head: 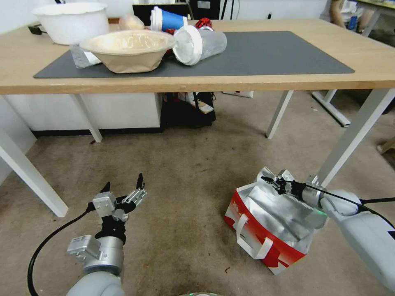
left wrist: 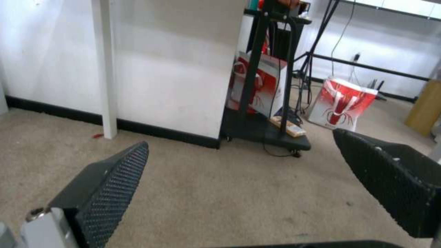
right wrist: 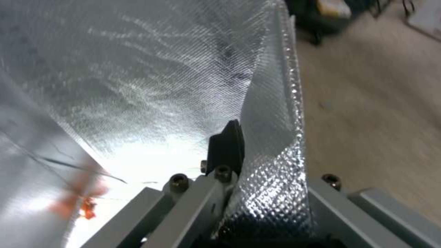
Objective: Pick up the food delivery bag from the floor and place it on the table.
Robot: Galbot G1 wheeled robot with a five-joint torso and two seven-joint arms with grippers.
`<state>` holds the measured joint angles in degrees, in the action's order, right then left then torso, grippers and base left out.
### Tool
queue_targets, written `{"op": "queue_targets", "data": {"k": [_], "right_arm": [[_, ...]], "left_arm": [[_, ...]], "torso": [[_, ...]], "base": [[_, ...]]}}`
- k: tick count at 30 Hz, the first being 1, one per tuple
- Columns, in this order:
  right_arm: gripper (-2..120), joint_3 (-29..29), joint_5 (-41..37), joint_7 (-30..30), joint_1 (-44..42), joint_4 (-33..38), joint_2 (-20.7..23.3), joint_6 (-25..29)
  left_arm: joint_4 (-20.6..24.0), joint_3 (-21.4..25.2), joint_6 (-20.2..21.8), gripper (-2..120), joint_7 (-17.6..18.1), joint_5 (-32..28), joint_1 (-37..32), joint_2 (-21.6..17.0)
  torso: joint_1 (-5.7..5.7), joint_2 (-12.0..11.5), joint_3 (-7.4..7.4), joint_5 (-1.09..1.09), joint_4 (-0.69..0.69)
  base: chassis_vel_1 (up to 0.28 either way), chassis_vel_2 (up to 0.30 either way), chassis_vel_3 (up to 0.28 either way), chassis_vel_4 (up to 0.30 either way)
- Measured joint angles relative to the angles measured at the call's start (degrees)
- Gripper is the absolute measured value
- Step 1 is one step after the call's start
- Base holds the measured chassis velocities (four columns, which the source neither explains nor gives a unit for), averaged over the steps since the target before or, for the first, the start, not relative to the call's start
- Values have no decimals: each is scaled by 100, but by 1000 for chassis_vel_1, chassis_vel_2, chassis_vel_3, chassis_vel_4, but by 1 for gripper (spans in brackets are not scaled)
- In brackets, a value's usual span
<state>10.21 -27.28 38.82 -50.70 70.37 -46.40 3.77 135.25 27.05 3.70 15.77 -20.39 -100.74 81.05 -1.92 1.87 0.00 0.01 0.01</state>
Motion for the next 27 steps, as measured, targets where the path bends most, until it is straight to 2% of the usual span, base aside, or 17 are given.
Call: {"op": "queue_targets", "data": {"k": [6, 9, 17, 21, 27], "right_arm": [[0, 281, -733, 481, -385, 461, 116, 207], [0, 628, -1443, 1017, -823, 1187, 328, 200], [0, 871, -2618, 1905, -1049, 2134, 672, 203], [0, 932, -2899, 2018, -1079, 2594, 826, 63], [0, 939, -2934, 1964, -1084, 2777, 857, -10]], "left_arm": [[40, 47, -90, 100, -51, 13, -33, -10], [89, 44, -93, 100, -72, 19, -50, 10], [166, 72, -68, 100, -169, 28, -48, 54], [213, 91, -62, 100, -224, 80, -55, 91], [285, 90, 3, 100, -228, 131, -66, 146]], "torso": [[0, 0, 0, 0, 0], [0, 1, 0, -2, -2], [0, 1, 0, -1, 0], [0, 2, 0, -2, -1], [0, 1, 0, 0, 0]], "base": [[0, 0, 0, 0], [0, 0, 0, 0], [0, 0, 0, 0], [0, 0, 0, 0], [0, 0, 0, 0]]}}
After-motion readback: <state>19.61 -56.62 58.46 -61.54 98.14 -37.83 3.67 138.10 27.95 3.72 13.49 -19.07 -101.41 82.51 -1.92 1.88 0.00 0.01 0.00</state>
